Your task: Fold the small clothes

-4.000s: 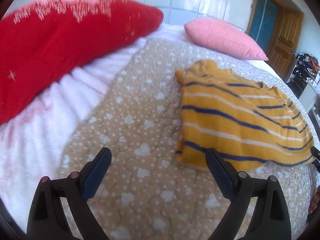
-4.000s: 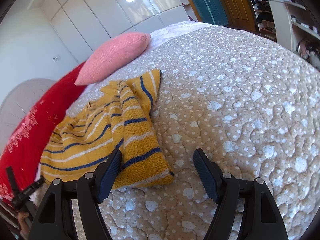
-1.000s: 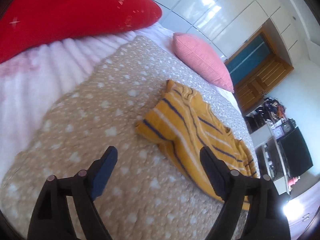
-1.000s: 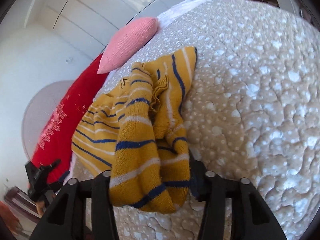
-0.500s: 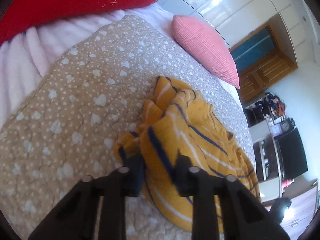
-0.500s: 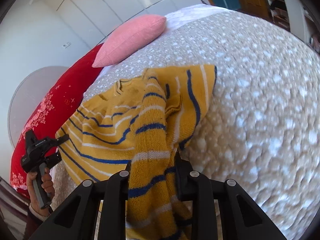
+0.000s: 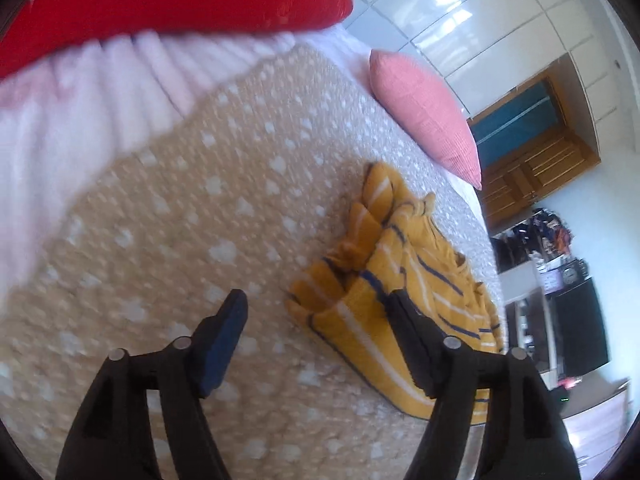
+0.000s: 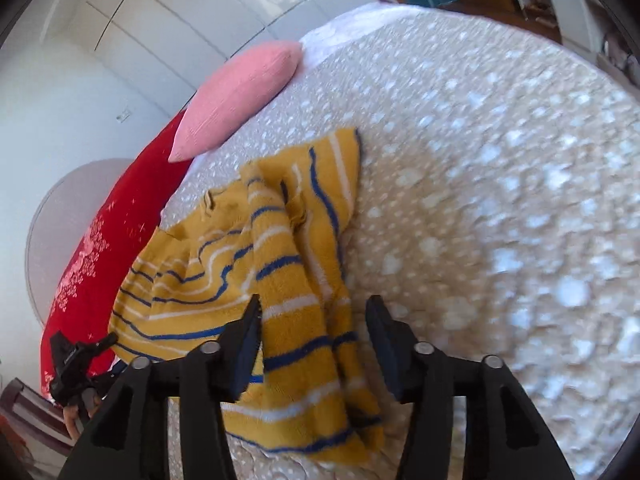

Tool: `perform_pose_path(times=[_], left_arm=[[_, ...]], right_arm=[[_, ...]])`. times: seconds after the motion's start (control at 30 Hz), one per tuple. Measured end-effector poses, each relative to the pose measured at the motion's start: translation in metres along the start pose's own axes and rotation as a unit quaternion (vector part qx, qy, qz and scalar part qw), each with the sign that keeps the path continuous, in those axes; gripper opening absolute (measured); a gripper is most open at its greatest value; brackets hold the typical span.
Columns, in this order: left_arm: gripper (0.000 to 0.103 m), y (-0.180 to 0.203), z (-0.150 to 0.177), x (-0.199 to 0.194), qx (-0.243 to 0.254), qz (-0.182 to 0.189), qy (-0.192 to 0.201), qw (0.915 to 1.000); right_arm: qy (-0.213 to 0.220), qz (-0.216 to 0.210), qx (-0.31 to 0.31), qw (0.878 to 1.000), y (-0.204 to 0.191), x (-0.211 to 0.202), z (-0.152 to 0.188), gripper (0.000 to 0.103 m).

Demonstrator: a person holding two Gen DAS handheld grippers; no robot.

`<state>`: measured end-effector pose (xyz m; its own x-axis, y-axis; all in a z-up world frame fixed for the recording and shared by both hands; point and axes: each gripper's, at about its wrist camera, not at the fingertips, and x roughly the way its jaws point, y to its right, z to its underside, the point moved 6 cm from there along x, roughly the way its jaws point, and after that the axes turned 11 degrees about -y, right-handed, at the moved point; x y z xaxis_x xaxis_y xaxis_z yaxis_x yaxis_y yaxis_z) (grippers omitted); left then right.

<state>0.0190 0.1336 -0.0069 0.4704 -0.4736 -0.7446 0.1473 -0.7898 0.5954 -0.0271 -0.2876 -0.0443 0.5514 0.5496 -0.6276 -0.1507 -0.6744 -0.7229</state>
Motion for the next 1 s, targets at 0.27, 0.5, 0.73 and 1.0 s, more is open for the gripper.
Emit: perform_pose_path(times=[0.27, 0.5, 0.73, 1.0], left_arm=[[0.080, -0.024, 0.032, -0.054, 0.047, -0.101, 0.072, 0.9911], [0.083, -0.069, 0.064, -0.099, -0.002, -0.093, 0.113, 0.9892], [0.083, -0.114, 0.086, -0.122, -0.024, -0.121, 0.119, 0.9852], [0.083, -0.140, 0.100, -0.130, -0.055, -0.117, 0.111, 0.9855]], right_arm=[[0.058, 0.061, -0.072, 0.994, -0.063, -0.056, -0.003, 0.061], [-0.070, 0.034, -0.339, 0.938, -0.267, 0.061, 0.075, 0.071], [-0.086, 0.225, -0.486, 0.840, -0.343, 0.191, 0.134, 0.071], [-0.028, 0.351, -0.480, 0.803, -0.357, 0.237, 0.109, 0.044]])
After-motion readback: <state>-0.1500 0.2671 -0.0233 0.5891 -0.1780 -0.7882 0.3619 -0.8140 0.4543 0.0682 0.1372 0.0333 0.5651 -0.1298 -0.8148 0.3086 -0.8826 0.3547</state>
